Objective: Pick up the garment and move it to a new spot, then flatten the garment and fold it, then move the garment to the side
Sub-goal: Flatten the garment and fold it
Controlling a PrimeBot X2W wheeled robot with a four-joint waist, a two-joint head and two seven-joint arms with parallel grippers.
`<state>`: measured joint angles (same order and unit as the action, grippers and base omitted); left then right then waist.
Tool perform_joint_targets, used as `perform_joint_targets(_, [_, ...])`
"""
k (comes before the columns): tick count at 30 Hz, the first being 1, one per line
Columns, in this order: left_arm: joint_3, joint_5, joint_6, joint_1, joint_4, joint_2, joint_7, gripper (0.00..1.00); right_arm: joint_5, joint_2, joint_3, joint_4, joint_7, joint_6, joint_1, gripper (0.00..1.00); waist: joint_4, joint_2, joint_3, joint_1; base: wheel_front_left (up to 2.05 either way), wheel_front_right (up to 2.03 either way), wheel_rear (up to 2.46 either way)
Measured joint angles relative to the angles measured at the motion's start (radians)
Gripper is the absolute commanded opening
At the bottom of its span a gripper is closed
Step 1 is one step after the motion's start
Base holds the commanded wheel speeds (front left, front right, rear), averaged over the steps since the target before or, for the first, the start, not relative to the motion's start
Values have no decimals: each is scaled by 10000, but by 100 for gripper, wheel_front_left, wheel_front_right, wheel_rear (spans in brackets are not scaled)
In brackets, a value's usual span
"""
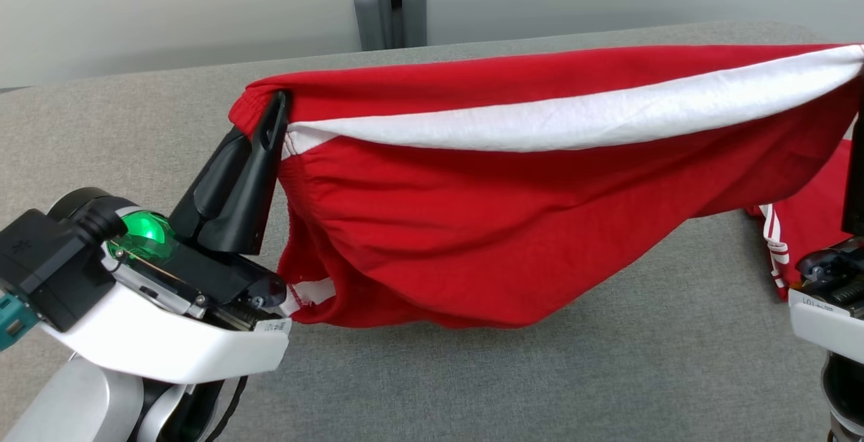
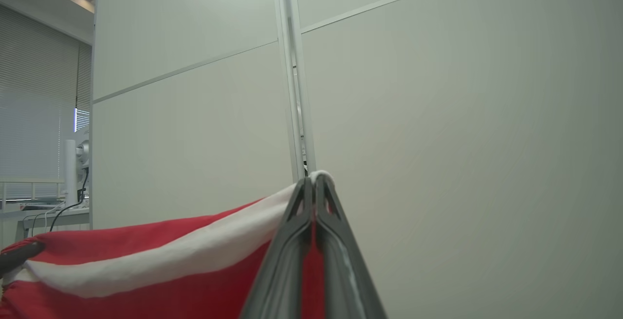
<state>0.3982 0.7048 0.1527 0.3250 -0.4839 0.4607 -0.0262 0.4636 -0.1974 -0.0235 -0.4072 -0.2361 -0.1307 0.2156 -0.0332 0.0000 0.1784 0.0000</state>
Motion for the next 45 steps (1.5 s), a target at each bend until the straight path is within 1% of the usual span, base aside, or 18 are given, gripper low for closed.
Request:
perform_joint_targets(4, [12,13,81,-60,-151,42,125,0,-58,155,121,-199,67,0,-17,0,-61,0,48,0,0,0,0])
perform_joint_targets(7, [0,-109,150,34,-77,84,165,0,-56,173,104,-98,130,0,39,0,-98,0,134,0,0,0,0])
perform_joint_targets(10, [-12,-466,244,461,192,144,157,0,42,61,-42,278,205,0,546,0,-117,0,319,0,0,0,0])
perform_joint_targets(13, [77,-800,182,1287,872,-8,134,0,33,-314,-255,1118,245,0,1475,0,-116,0,591,0,0,0,0])
perform_joint_targets(16, [167,-968,-86,2532,2025,-295,42,0,132,-694,-596,2230,203,0,2695,0,-63,0,903,0,0,0,0])
perform_joint_targets(21, [251,-1315,-479,4974,4721,-1035,-426,0,447,-1206,-1407,4481,50,-2,5152,0,83,0,1419,0,0,0,0])
perform_joint_targets(23, [226,-1383,-692,5982,5969,-1325,-652,0,640,-1243,-1812,5359,-33,0,6222,0,135,0,1613,0,0,0,0])
perform_joint_targets(25, [165,-1304,-1001,6884,7158,-1638,-1005,0,673,-1237,-2196,6266,-121,0,7263,0,174,0,1801,0,0,0,0])
perform_joint_targets(28, [81,-1237,-1524,8041,8805,-1902,-1540,0,779,-1154,-2723,7509,-209,-2,8605,0,194,0,2038,0,0,0,0])
perform_joint_targets(29, [98,-1198,-1724,8354,9260,-1979,-1634,0,855,-1095,-2836,7818,-215,-2,8971,0,194,0,2097,0,0,0,0])
perform_joint_targets(30, [98,-1198,-1724,8354,9260,-1979,-1634,0,855,-1095,-2836,7818,-215,-2,8971,0,194,0,2097,0,0,0,0])
perform_joint_targets(31, [128,-1139,-2084,8875,10157,-2094,-1779,0,955,-984,-3032,8355,-244,-2,9599,0,191,0,2198,0,0,0,0])
perform_joint_targets(32, [171,-1076,-2266,9084,10541,-2165,-1779,0,1005,-949,-3087,8516,-247,-2,9826,0,195,0,2242,0,0,0,0])
perform_joint_targets(34, [430,-876,-2579,9315,11200,-2301,-1724,0,1101,-894,-3177,8773,-255,0,10065,0,218,0,2316,0,0,0,0])
perform_joint_targets(36, [731,-731,-2723,9298,11687,-2424,-1722,0,1243,-846,-3390,8874,-255,0,10001,0,238,0,2343,0,0,0,0])
perform_joint_targets(40, [1296,-291,-2794,8651,12098,-2541,-1816,0,1701,-849,-3960,8991,-255,0,9099,0,258,0,2387,0,0,0,0])
perform_joint_targets(41, [1296,-291,-2794,8651,12098,-2541,-1816,0,1701,-849,-3960,8991,-255,0,9099,0,258,0,2387,0,0,0,0])
perform_joint_targets(45, [1841,8,-2811,7364,11906,-2403,-2075,0,2249,-917,-4190,8713,-257,0,7767,0,207,0,2381,0,0,0,0])
